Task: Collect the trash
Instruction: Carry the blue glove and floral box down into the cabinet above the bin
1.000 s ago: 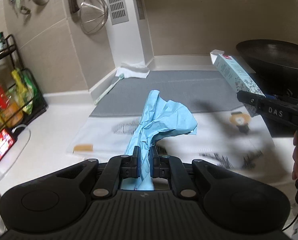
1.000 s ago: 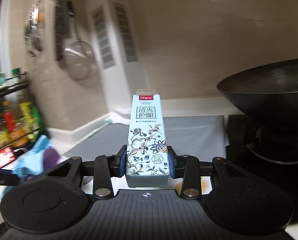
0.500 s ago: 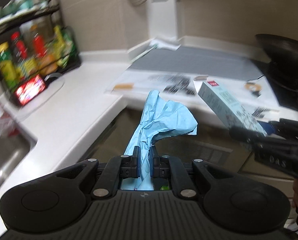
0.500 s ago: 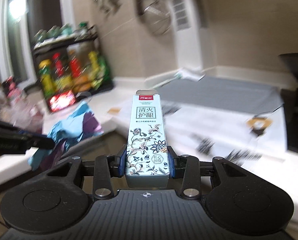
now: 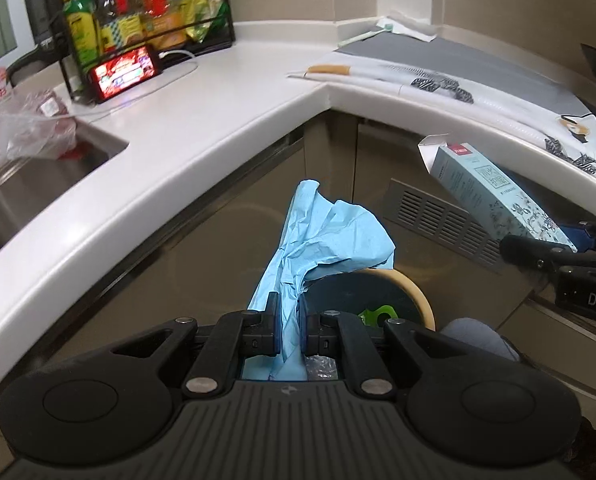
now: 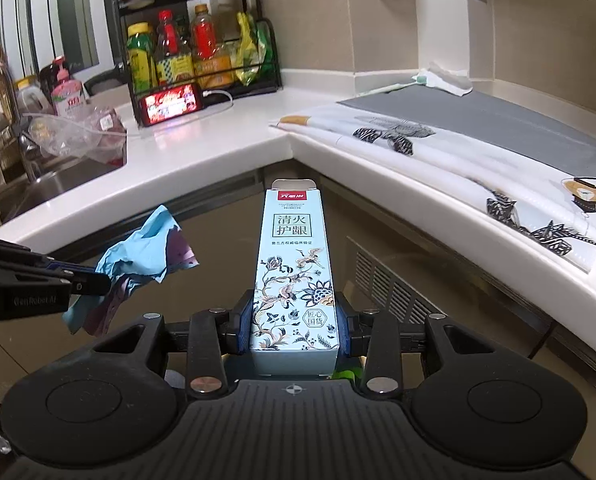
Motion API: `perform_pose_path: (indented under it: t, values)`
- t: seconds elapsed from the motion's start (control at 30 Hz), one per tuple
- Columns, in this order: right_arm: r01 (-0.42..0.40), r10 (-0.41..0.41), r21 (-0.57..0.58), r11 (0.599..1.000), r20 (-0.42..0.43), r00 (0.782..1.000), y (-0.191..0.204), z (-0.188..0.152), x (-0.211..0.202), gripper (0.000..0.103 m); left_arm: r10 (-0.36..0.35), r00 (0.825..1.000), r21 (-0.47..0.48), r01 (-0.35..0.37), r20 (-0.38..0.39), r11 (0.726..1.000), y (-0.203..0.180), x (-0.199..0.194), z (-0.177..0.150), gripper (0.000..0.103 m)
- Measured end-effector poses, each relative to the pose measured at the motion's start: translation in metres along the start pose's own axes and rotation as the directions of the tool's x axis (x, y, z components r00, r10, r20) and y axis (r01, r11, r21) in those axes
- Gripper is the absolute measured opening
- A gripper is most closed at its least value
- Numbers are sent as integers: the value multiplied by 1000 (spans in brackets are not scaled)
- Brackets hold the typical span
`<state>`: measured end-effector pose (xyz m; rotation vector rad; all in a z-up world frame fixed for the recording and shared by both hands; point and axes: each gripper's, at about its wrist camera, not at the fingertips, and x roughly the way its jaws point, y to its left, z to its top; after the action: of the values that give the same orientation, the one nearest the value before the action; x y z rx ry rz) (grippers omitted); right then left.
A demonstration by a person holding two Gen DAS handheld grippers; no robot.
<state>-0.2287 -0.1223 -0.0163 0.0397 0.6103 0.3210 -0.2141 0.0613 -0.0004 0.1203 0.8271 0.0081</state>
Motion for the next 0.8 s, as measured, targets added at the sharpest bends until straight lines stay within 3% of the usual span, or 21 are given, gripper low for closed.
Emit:
perform_pose_path:
  t: [0.8]
  values:
    - [8, -7, 16, 1000, -66, 998, -1, -4, 15, 42, -40, 999, 23, 40, -29, 999, -7, 14, -5, 9]
